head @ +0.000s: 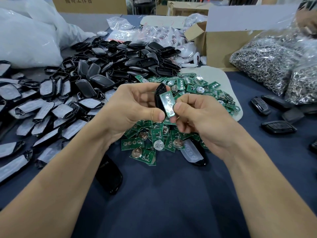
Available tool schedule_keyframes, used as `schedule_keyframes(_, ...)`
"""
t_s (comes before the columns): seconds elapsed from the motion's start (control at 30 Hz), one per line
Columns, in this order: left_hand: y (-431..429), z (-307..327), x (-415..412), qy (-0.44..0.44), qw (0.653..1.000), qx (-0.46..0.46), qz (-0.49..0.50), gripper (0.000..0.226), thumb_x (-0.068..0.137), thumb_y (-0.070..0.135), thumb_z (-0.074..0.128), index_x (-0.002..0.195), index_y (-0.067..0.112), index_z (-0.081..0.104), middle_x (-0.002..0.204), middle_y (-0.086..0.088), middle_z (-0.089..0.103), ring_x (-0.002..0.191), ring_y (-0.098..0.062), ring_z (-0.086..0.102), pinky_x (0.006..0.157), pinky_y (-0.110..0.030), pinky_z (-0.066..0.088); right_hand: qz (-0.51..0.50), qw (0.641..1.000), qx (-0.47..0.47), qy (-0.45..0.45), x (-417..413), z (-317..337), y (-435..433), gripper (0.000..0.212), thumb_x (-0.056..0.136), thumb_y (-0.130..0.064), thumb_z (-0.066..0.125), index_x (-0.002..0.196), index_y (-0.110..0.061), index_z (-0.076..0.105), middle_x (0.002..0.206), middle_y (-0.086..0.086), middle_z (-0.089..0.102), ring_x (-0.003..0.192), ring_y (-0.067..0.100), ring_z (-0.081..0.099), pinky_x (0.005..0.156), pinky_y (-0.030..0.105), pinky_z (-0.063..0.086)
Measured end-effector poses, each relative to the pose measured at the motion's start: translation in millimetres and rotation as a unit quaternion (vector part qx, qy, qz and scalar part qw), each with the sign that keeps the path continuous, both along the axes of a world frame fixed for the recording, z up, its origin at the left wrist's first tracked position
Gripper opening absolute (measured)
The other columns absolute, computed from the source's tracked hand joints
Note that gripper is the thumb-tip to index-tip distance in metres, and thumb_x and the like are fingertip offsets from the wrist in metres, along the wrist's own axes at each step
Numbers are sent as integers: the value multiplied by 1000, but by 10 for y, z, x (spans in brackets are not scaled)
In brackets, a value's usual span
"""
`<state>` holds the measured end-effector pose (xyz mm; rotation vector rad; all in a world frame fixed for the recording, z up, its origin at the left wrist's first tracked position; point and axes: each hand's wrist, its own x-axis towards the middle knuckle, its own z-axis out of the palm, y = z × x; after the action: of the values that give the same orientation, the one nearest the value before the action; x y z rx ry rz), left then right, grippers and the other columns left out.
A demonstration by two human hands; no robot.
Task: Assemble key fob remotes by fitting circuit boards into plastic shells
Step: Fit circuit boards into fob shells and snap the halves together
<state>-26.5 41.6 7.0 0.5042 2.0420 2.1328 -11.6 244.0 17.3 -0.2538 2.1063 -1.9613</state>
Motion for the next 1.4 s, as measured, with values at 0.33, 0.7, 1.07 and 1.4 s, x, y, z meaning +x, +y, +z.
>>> schedule_keyframes(0.33, 45, 44, 40, 11, 999, -15, 47, 58, 57, 12, 87, 113, 12, 73, 92, -1, 80, 81, -20, 69, 78, -25, 58, -54, 986, -139, -71, -19, 5, 29, 10, 95, 1, 65, 102, -4, 69, 70, 12, 72, 52, 13, 64, 47, 18, 46)
schedule_keyframes(0.7, 88, 56, 63, -4, 999, -31, 32, 48, 71, 8, 83, 118, 6, 73, 92, -7, 80, 72, -16, 72, 68, -23, 59, -135, 990, -22, 38, -22, -55, -58, 29, 85, 4, 71, 68, -18, 80, 56, 3, 65, 46, 11, 53, 46, 17, 40)
schedule_keyframes(1.07, 114, 40, 64, -66, 995, 17, 77, 32, 86, 6, 74, 115, 17, 76, 82, -10, 79, 84, -22, 80, 64, -24, 62, -215, 964, 37, 151, -19, -78, -83, 14, 85, -10, 77, 78, -22, 75, 59, -4, 69, 45, 9, 60, 48, 19, 43)
schedule_keyframes(1.4, 152, 47, 89, -74, 993, -1, 90, 26, 97, 2, 67, 111, 21, 78, 83, -10, 79, 83, -21, 80, 67, -25, 62, -286, 928, 142, 191, 24, -29, -120, 16, 80, -23, 81, 68, -25, 71, 56, -10, 69, 50, 10, 69, 53, 32, 60)
